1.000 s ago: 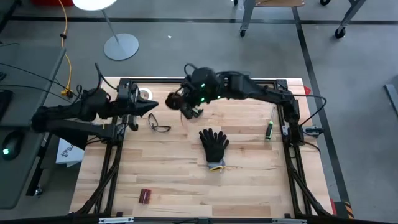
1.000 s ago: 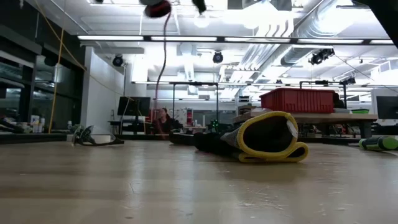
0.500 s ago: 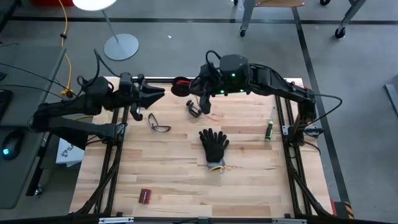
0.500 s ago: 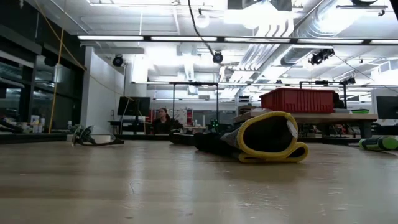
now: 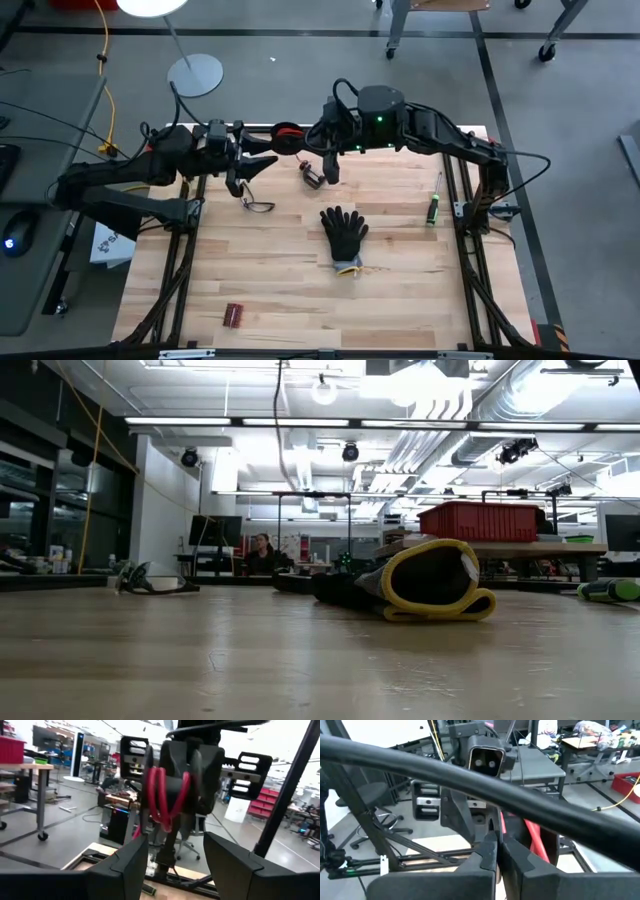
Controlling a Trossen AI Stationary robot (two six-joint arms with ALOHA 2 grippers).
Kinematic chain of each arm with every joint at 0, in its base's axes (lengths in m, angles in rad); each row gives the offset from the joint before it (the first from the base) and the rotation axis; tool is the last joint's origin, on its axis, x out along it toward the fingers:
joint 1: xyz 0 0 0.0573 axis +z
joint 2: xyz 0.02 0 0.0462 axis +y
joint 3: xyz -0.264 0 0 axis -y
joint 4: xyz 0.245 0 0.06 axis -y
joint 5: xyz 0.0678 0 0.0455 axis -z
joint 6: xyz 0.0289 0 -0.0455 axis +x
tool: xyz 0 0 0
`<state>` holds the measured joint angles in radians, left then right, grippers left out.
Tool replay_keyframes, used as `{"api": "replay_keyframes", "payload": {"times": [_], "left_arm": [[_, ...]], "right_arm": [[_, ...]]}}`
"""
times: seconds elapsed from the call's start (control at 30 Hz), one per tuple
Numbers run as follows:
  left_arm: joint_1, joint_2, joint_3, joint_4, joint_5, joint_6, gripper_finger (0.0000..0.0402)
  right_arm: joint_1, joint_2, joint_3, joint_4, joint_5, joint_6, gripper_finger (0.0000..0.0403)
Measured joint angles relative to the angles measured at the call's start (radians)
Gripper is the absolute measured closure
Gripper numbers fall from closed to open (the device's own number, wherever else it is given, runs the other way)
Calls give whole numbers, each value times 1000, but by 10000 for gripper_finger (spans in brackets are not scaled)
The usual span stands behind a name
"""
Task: Coil cords
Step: Uncoil the orange wire from the spool
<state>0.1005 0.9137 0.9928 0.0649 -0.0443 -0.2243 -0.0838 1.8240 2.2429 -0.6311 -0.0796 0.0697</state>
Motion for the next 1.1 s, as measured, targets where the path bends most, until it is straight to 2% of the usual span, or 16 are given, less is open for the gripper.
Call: {"api": "replay_keyframes", "payload": {"times": [0.1, 0.23, 0.33, 0.47, 0.67, 0.9, 1.0, 1.1], "left_arm": [[-1, -9, 0, 16, 4, 21, 213], [-8, -4, 0, 63, 69, 54, 222], [-18, 14, 0, 68, 60, 78, 249], [-18, 40, -1, 84, 8, 86, 305], [-18, 40, -1, 150, -14, 96, 385], [-18, 28, -1, 147, -26, 43, 399], [-18, -13, 0, 87, -28, 19, 399], [-10, -71, 49, -108, -34, -7, 400]], "right_arm": [[-1, 0, 0, -2, 1, 1, 403], [-1, 1, 0, 4, 20, -4, 403], [0, 3, 0, 13, 19, 0, 403], [0, 3, 0, 15, 19, 0, 403], [2, 3, 0, 16, 17, 0, 403], [3, 4, 0, 31, 18, 35, 400], [6, 5, 0, -1, 18, 35, 372], [6, 0, 1, -14, 18, 34, 318]]}}
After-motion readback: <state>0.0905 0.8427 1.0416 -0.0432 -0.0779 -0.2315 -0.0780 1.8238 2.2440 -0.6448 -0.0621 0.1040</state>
